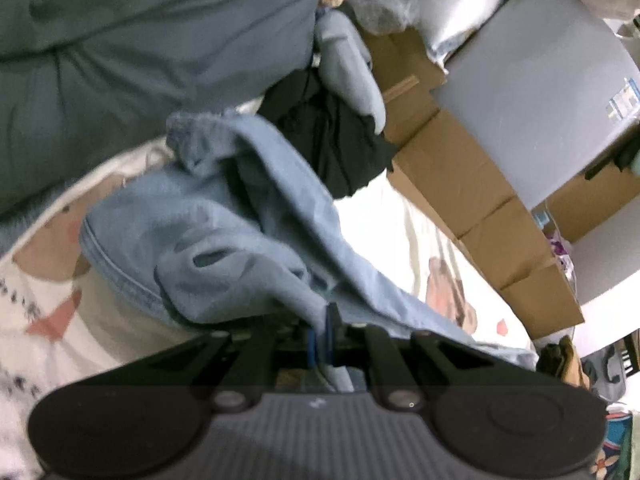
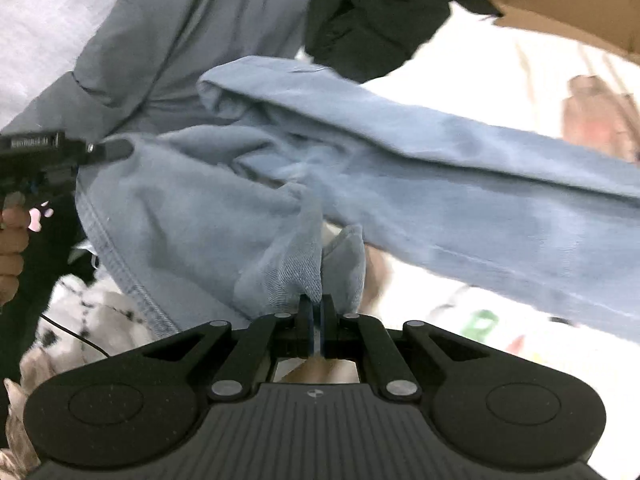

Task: Fold clothes
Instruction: 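Lift and stretch the jeans with both tools, laying the legs across the sheet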

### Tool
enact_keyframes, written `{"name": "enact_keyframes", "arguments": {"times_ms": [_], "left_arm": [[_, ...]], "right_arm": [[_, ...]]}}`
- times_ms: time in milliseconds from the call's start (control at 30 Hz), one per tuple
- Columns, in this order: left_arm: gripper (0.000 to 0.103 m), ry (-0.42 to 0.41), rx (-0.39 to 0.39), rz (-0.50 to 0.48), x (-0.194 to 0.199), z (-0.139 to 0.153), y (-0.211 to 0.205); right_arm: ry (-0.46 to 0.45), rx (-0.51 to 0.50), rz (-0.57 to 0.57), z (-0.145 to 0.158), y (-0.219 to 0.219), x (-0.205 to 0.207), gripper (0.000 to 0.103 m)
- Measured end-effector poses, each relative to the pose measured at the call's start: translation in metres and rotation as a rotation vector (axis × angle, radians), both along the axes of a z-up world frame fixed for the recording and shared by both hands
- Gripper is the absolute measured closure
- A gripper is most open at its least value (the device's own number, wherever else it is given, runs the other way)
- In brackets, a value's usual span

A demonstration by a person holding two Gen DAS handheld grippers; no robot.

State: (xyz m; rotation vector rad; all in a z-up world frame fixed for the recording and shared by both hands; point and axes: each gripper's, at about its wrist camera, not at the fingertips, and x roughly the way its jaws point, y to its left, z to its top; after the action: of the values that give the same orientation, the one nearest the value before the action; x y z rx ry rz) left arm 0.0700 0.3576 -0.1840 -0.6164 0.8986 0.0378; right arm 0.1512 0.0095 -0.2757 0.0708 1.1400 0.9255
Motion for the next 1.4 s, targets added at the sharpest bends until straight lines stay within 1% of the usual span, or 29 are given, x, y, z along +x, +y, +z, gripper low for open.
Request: {"name": "enact_keyframes", "arguments": {"times_ms": [100, 200, 300, 467, 567, 700, 800, 867, 1067, 1167, 1233, 1267, 1333, 1400], "left_arm": [[0.097, 0.025, -0.021, -0.009, -0.006, -0.007, -0.006], [0.097, 0.052, -0.039, -0.038, -0.010, -0.014, -0.015], [0.097, 0.087, -0.033, -0.094, -0.013, -0.021, -0.029], [0.097, 0.143, -0.059, -0.177, -0.019, -0.035, -0.053], [0.097, 0.152, -0.088, -0.210, -0.022, -0.040, -0.067], [0.097, 0.165, -0.136, -0.254, -0.026, -0.047, -0.080], [0.097, 0.152, -0.140, -0.320, -0.029, -0.047, -0.096], [0.097, 0.145, -0.157, -0.356, -0.031, -0.046, -0.106], [0.097, 0.148, -0.207, -0.397, -0.035, -0.051, -0.123], [0.097, 0.150, -0.234, -0.400, -0.036, -0.052, -0.130], [0.094, 0.145, -0.232, -0.418, -0.035, -0.050, -0.137], [0.089, 0.151, -0.228, -0.427, -0.035, -0.051, -0.140], [0.086, 0.186, -0.225, -0.432, -0.034, -0.057, -0.141], [0.083, 0.202, -0.224, -0.419, -0.033, -0.061, -0.135]], "right_arm": [[-0.011, -0.045, -0.042, 0.008, -0.024, 0.005, 0.103], [-0.001, -0.076, -0.095, 0.017, -0.046, 0.005, 0.103], [0.006, -0.106, -0.127, 0.025, -0.065, 0.001, 0.103], [0.010, -0.169, -0.154, 0.037, -0.098, -0.008, 0.103], [0.002, -0.217, -0.166, 0.047, -0.121, -0.011, 0.103], [-0.006, -0.268, -0.218, 0.062, -0.153, -0.015, 0.103], [-0.010, -0.311, -0.240, 0.071, -0.170, -0.021, 0.103], [-0.010, -0.341, -0.246, 0.076, -0.179, -0.025, 0.103], [-0.003, -0.425, -0.277, 0.091, -0.205, -0.032, 0.103], [-0.005, -0.469, -0.287, 0.097, -0.216, -0.035, 0.103], [-0.022, -0.493, -0.297, 0.101, -0.220, -0.034, 0.103], [-0.026, -0.502, -0.308, 0.102, -0.223, -0.033, 0.103], [-0.028, -0.520, -0.337, 0.101, -0.230, -0.031, 0.103], [-0.033, -0.544, -0.355, 0.099, -0.235, -0.029, 0.103]]}}
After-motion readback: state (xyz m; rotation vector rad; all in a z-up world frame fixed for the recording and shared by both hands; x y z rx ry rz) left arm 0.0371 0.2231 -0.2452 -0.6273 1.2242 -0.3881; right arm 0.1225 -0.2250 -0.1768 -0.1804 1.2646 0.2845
